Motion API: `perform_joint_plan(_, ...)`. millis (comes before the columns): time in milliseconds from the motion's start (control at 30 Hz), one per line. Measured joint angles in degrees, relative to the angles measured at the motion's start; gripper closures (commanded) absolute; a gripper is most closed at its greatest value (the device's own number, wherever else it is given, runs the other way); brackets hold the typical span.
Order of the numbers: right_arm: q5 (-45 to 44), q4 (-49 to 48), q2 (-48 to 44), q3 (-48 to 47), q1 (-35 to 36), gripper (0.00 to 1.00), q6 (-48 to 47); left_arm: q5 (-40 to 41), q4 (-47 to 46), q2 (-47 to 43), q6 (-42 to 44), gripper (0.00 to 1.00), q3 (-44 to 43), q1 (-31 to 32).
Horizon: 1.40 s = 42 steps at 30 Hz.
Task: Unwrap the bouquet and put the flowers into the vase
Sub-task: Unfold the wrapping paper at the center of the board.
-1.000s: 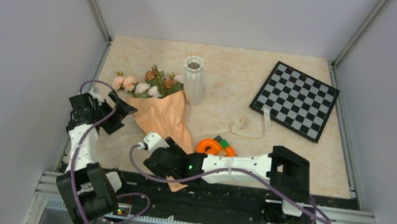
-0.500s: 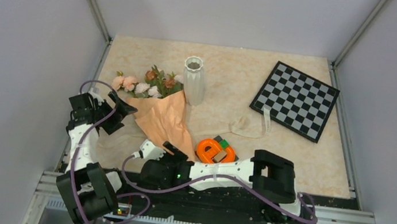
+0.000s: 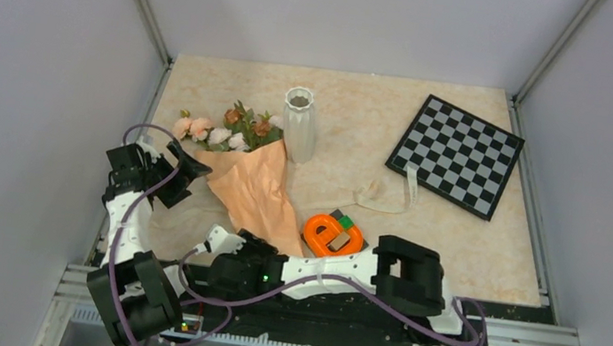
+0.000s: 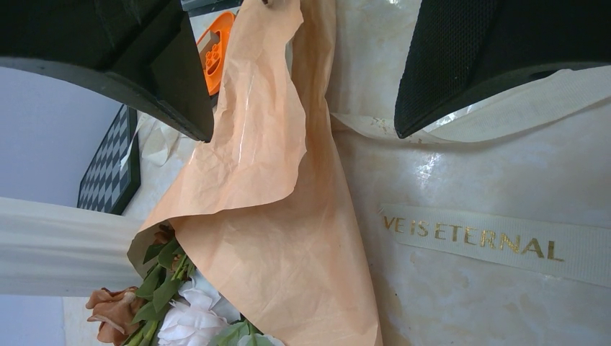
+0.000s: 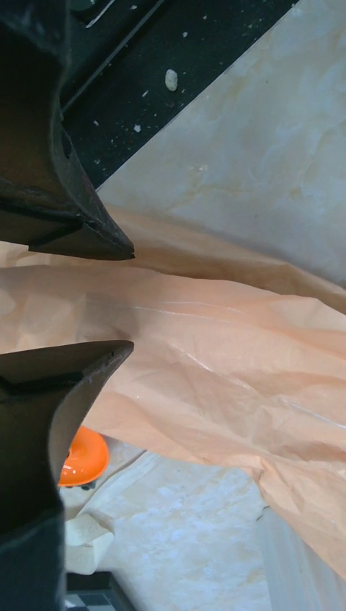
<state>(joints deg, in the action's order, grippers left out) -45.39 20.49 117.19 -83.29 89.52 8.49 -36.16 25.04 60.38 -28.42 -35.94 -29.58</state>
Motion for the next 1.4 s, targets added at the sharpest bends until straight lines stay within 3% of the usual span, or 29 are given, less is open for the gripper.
perform_joint_plan(33,-0.1,0.4,0.7,-0.5,0.0,0.7,0.0,0.0,0.0,0.0,0.0,0.01,0.0,0.0)
perform_joint_plan(67,-0.2,0.7,1.2,-0.7,0.0,0.88,0.0,0.0,0.0,0.0,0.0,0.01,0.0,0.0)
perform_joint_plan(100,-0.5,1.3,1.7,-1.0,0.0,1.0,0.0,0.0,0.0,0.0,0.0,0.01,0.0,0.0)
perform_joint_plan(333,-1.1,3.2,1.7,-1.6,-0.2,1.0,2.3,1.6,1.0,-0.4,0.2,0.01,0.0,0.0)
perform_joint_plan(500,1.7,2.4,-3.5,-0.7,-1.8,1.0,5.6,3.5,2.0,-2.0,0.3,0.02,0.0,0.0)
perform_joint_plan(833,12.3,-7.0,-22.3,14.6,-12.7,1.0,17.3,4.3,2.1,-2.8,0.0,0.2,0.0,0.9)
perform_joint_plan(1100,16.7,-12.4,-27.1,26.1,-16.2,1.0,25.0,4.0,-2.4,-3.6,-5.7,0.25,5.9,5.5)
perform_joint_plan(1400,18.4,-16.0,-31.5,31.3,-18.4,1.0,31.1,4.1,-8.3,0.6,-10.5,0.37,8.5,9.2)
